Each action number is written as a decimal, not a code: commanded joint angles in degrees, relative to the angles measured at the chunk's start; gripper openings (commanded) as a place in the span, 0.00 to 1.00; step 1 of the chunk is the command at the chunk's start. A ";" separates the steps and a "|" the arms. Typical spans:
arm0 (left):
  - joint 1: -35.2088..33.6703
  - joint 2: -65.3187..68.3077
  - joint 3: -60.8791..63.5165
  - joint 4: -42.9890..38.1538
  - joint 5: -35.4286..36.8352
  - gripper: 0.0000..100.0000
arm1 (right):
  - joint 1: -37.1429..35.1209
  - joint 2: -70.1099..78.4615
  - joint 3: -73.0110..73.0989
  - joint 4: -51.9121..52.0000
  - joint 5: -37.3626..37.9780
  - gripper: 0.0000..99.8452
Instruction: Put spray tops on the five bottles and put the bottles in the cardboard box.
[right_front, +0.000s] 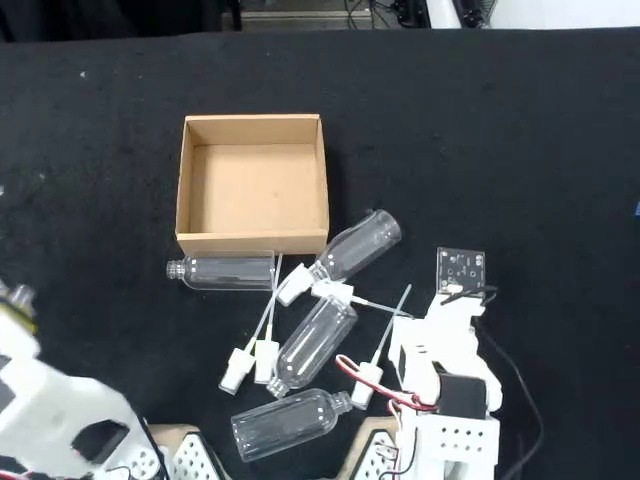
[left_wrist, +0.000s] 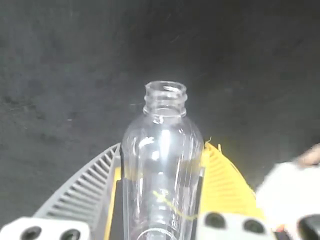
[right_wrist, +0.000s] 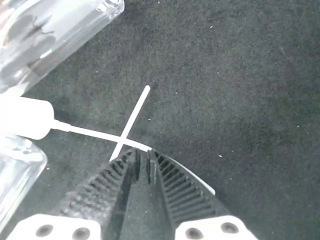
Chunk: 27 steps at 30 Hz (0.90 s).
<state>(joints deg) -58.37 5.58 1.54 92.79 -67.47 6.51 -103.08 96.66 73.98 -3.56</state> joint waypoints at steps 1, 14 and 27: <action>9.54 -8.18 -4.09 5.45 17.76 0.03 | 0.88 -5.49 -0.22 0.44 0.18 0.01; 27.56 -19.87 5.85 -3.25 56.62 0.03 | 0.88 -5.49 -0.22 0.44 0.18 0.01; 27.91 -22.07 25.27 -26.11 74.55 0.03 | 1.23 -5.49 -2.07 -0.26 0.26 0.01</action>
<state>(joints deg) -31.21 -13.76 25.45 70.81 0.57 6.51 -103.08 96.66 73.98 -3.56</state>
